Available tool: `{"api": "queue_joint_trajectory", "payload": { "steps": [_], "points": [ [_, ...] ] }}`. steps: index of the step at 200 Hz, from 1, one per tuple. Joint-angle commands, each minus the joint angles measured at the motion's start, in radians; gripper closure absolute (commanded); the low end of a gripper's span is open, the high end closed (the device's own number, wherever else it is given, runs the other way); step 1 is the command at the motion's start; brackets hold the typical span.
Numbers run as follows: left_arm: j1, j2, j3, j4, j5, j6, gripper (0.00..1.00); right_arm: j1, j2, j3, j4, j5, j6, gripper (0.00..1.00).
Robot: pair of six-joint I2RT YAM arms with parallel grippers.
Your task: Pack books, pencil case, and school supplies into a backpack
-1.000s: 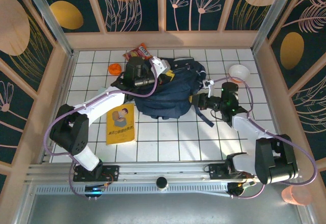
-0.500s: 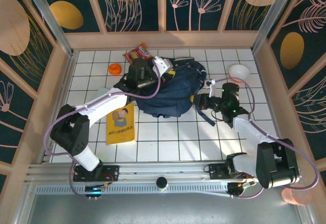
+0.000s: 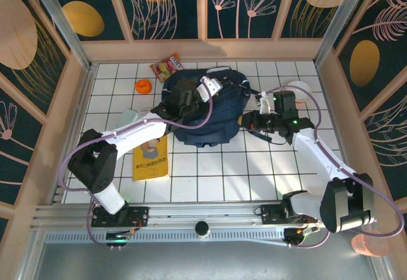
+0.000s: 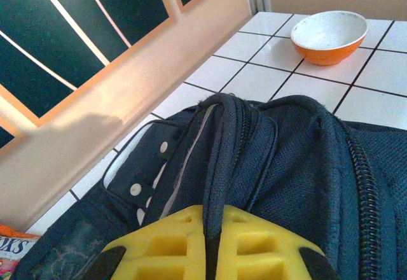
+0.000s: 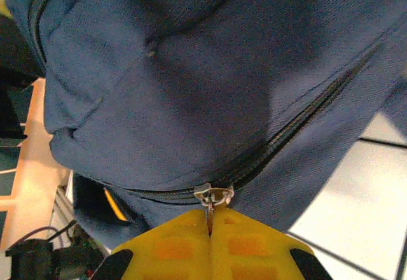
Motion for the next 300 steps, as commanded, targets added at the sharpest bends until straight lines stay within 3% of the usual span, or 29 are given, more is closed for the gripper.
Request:
{"api": "queue_joint_trajectory", "payload": {
  "steps": [1, 63, 104, 119, 147, 168, 216, 246, 260, 285, 300],
  "points": [
    [-0.014, 0.062, 0.07, 0.005, -0.128, -0.07, 1.0, 0.063, 0.028, 0.066, -0.091, -0.013, 0.045, 1.0],
    [-0.055, 0.177, 0.174, 0.058, -0.116, -0.365, 1.0, 0.199, 0.033, 0.048, 0.073, 0.036, 0.291, 1.0],
    [-0.058, 0.192, 0.195, 0.141, -0.124, -0.569, 1.0, 0.257, -0.003, -0.029, 0.194, 0.156, 0.492, 1.0],
    [-0.058, 0.185, 0.189, 0.172, -0.126, -0.64, 1.0, 0.255, -0.024, -0.03, 0.176, 0.198, 0.51, 1.0],
    [-0.059, 0.158, 0.185, 0.189, -0.173, -0.76, 1.0, 0.196, -0.032, 0.01, -0.013, 0.298, 0.451, 1.0],
    [-0.063, 0.148, 0.181, 0.206, -0.169, -0.79, 1.0, 0.204, -0.031, 0.022, -0.006, 0.295, 0.469, 1.0],
    [-0.064, 0.182, 0.217, 0.21, -0.19, -0.777, 1.0, 0.371, -0.011, -0.025, 0.219, 0.295, 0.634, 1.0],
    [-0.064, 0.186, 0.216, 0.234, -0.142, -0.731, 1.0, 0.373, 0.006, -0.016, 0.229, 0.286, 0.585, 1.0],
    [-0.063, 0.175, 0.206, 0.244, -0.111, -0.685, 1.0, 0.353, -0.015, -0.004, 0.188, 0.292, 0.547, 0.88],
    [-0.064, 0.154, 0.18, 0.255, -0.079, -0.627, 1.0, 0.287, -0.096, -0.029, 0.135, 0.269, 0.518, 0.52],
    [-0.063, 0.14, 0.159, 0.274, -0.048, -0.592, 1.0, 0.207, -0.163, -0.061, 0.137, 0.231, 0.502, 0.37]
  ]
}}
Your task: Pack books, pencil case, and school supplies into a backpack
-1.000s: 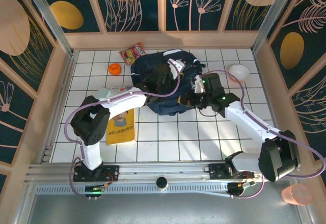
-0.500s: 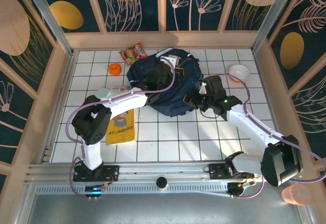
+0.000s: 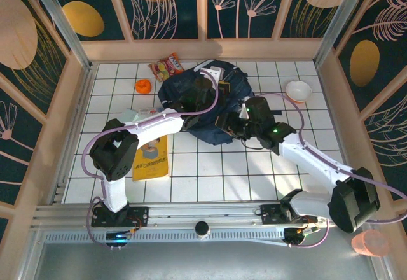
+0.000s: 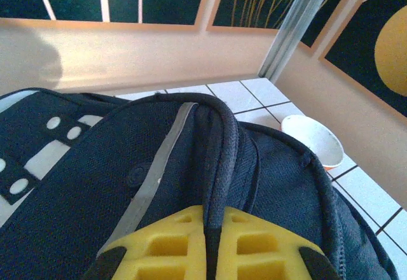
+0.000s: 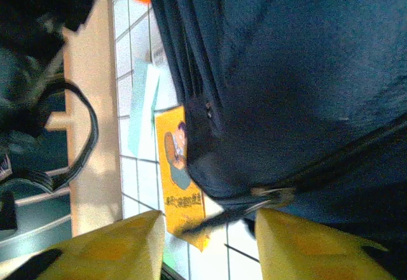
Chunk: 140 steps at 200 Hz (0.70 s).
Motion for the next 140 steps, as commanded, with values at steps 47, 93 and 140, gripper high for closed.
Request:
{"api": "queue_joint_trajectory", "payload": {
  "steps": [47, 93, 140],
  "points": [
    [0.029, -0.072, -0.027, 0.217, 0.263, 0.136, 1.0, -0.272, -0.244, -0.155, 0.1, -0.168, -0.043, 0.05],
    [0.091, -0.063, -0.031, 0.292, 0.491, 0.046, 1.0, -0.337, -0.212, -0.291, 0.478, -0.258, 0.048, 0.04],
    [0.105, -0.059, -0.027, 0.306, 0.598, 0.05, 1.0, -0.342, -0.129, -0.332, 0.721, -0.268, 0.136, 0.07]
  ]
}}
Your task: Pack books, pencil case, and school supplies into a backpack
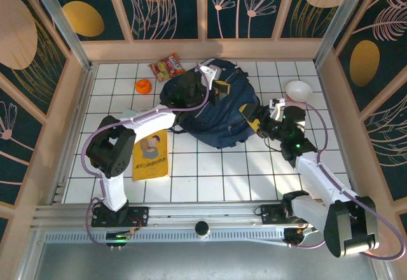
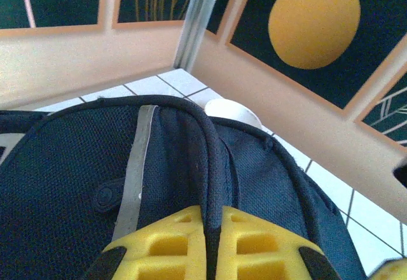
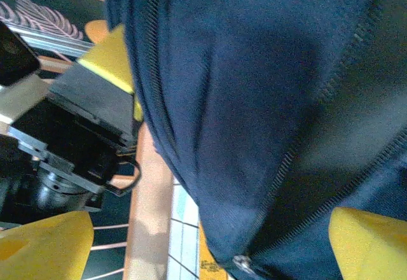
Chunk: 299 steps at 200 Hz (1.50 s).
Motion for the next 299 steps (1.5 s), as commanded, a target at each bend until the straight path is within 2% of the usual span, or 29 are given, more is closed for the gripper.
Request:
{"api": "queue_joint_trajectory", "payload": {
  "steps": [1, 26, 45, 65, 73, 90, 102, 118, 135, 172, 196, 223, 261, 299],
  "points": [
    [-0.006, -0.058, 0.018, 0.187, 0.14, -0.006, 1.0, -0.005, 0.033, -0.029, 0.265, -0.043, 0.077, 0.08],
    [-0.005, -0.055, 0.027, 0.18, 0.191, 0.003, 1.0, 0.004, 0.08, -0.023, 0.316, -0.032, 0.074, 0.17],
    [-0.006, -0.055, 0.029, 0.177, 0.214, 0.009, 1.0, 0.014, 0.114, -0.001, 0.309, -0.029, 0.054, 0.29],
    [-0.005, -0.058, 0.033, 0.161, 0.226, 0.024, 1.0, 0.037, 0.147, 0.008, 0.335, -0.019, 0.066, 0.49],
    [-0.005, -0.062, 0.035, 0.144, 0.218, 0.039, 1.0, 0.052, 0.154, 0.008, 0.348, -0.003, 0.072, 0.6],
    [-0.005, -0.073, 0.047, 0.082, 0.156, 0.061, 1.0, 0.096, 0.163, 0.011, 0.353, 0.074, 0.094, 0.78],
    [-0.006, -0.09, 0.063, 0.002, 0.106, 0.074, 0.86, 0.13, 0.162, 0.016, 0.342, 0.145, 0.108, 0.88],
    [-0.005, -0.137, 0.046, -0.094, 0.067, 0.099, 0.68, 0.166, 0.156, 0.018, 0.339, 0.23, 0.124, 0.93],
    [-0.005, -0.232, -0.031, -0.164, -0.002, 0.087, 0.65, 0.2, 0.157, 0.03, 0.337, 0.298, 0.12, 1.0],
    [-0.018, -0.481, -0.269, -0.274, -0.208, -0.01, 0.64, 0.284, 0.161, 0.066, 0.302, 0.453, 0.12, 1.0],
    [-0.068, -0.605, -0.377, -0.383, -0.3, -0.095, 0.65, 0.319, 0.155, 0.079, 0.306, 0.506, 0.129, 1.0],
    [-0.119, -0.666, -0.423, -0.515, -0.326, -0.238, 0.65, 0.36, 0.154, 0.117, 0.285, 0.561, 0.124, 1.0],
    [-0.15, -0.663, -0.396, -0.646, -0.307, -0.419, 0.68, 0.427, 0.159, 0.155, 0.234, 0.668, 0.124, 1.0],
    [-0.188, -0.64, -0.375, -0.696, -0.298, -0.484, 0.67, 0.468, 0.169, 0.167, 0.217, 0.709, 0.145, 1.0]
  ]
}}
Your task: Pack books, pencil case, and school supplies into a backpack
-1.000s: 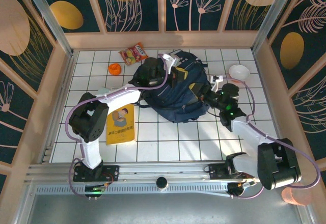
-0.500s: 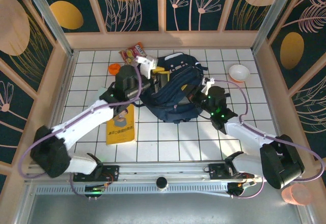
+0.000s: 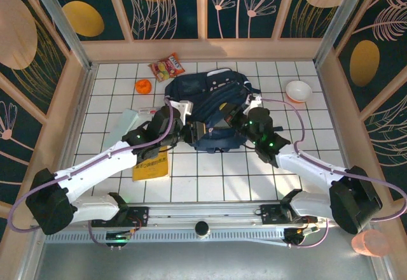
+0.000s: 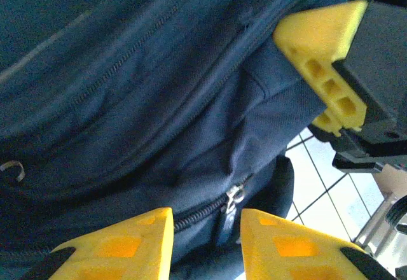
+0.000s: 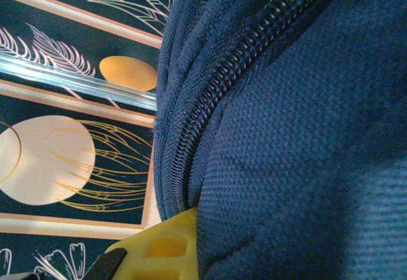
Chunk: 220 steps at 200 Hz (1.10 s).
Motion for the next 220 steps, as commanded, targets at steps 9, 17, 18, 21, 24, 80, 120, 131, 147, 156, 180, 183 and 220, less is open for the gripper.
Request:
{"api": "queue_joint_trajectory", "payload": {
  "steps": [9, 17, 18, 21, 24, 80, 120, 131, 147, 156, 180, 183, 220],
  "points": [
    [-0.026, 0.018, 0.039, -0.068, 0.008, -0.101, 0.67, 0.026, 0.006, 0.064, 0.056, 0.095, 0.009, 1.0],
    [-0.029, 0.024, 0.042, -0.064, 0.022, -0.108, 0.67, 0.031, 0.012, 0.068, 0.054, 0.096, 0.012, 1.0],
    [-0.03, 0.026, 0.042, -0.063, 0.023, -0.109, 0.67, 0.031, 0.013, 0.069, 0.054, 0.096, 0.012, 1.0],
    [-0.033, 0.027, 0.044, -0.061, 0.029, -0.111, 0.67, 0.031, 0.016, 0.071, 0.054, 0.096, 0.012, 1.0],
    [-0.036, 0.03, 0.047, -0.06, 0.033, -0.113, 0.67, 0.035, 0.02, 0.073, 0.055, 0.096, 0.013, 1.0],
    [-0.069, 0.064, 0.069, -0.156, -0.042, -0.111, 0.64, 0.058, 0.059, 0.11, 0.057, 0.086, 0.003, 1.0],
    [-0.071, 0.094, 0.131, -0.244, -0.166, -0.036, 0.62, 0.09, 0.06, 0.125, 0.049, 0.121, -0.016, 1.0],
    [-0.07, 0.094, 0.124, -0.226, -0.173, -0.034, 0.62, 0.1, 0.066, 0.131, 0.047, 0.125, -0.022, 1.0],
    [-0.071, 0.098, 0.108, -0.186, -0.168, -0.047, 0.62, 0.108, 0.078, 0.143, 0.04, 0.121, -0.025, 1.0],
    [-0.07, 0.106, 0.105, -0.176, -0.171, -0.048, 0.62, 0.113, 0.083, 0.147, 0.041, 0.119, -0.026, 1.0],
    [-0.07, 0.125, 0.11, -0.18, -0.223, -0.041, 0.63, 0.123, 0.088, 0.152, 0.043, 0.119, -0.027, 1.0],
    [-0.07, 0.126, 0.111, -0.18, -0.23, -0.039, 0.64, 0.123, 0.088, 0.154, 0.043, 0.118, -0.028, 1.0],
    [-0.07, 0.152, 0.112, -0.191, -0.286, -0.026, 0.69, 0.136, 0.093, 0.168, 0.036, 0.121, -0.04, 1.0]
  ]
}}
